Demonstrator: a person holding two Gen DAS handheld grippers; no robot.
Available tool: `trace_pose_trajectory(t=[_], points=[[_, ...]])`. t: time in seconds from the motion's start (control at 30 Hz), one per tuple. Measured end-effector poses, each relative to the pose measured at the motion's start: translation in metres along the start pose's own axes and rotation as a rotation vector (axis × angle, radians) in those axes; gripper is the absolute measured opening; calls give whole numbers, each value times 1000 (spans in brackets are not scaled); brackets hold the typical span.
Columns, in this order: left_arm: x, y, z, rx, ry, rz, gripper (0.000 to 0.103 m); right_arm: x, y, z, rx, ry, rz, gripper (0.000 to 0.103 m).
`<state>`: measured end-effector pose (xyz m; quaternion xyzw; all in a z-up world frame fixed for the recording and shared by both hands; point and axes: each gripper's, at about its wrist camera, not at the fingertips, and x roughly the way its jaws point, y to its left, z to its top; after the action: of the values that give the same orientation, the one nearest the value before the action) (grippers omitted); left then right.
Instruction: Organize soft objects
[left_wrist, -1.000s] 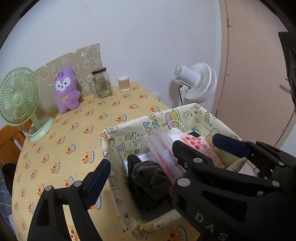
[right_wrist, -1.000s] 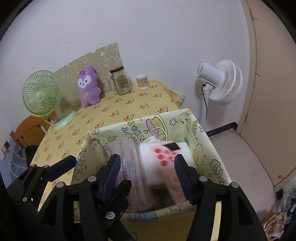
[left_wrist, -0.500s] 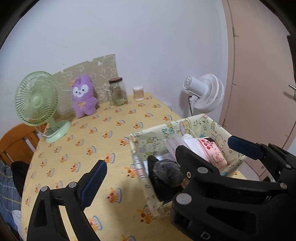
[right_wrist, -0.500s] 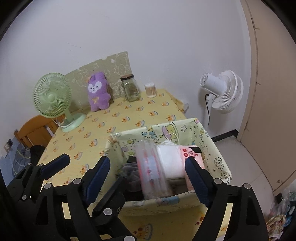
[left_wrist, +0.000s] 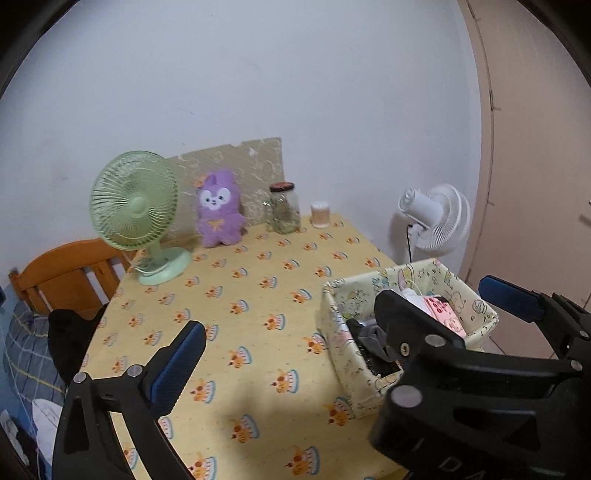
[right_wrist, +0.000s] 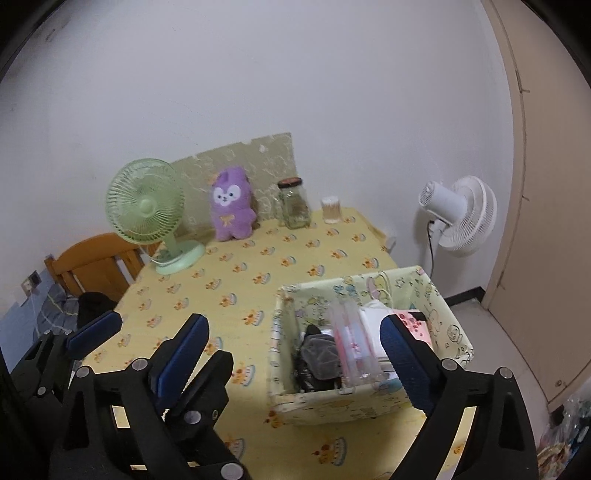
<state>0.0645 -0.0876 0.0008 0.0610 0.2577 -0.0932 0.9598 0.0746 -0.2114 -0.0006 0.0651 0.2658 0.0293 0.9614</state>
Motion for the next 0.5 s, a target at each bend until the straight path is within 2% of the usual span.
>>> trace_pose_trajectory(t=[0.5], points=[[-54, 49, -17, -75, -83, 72, 103, -52, 48, -4, -79, -108, 17, 97]])
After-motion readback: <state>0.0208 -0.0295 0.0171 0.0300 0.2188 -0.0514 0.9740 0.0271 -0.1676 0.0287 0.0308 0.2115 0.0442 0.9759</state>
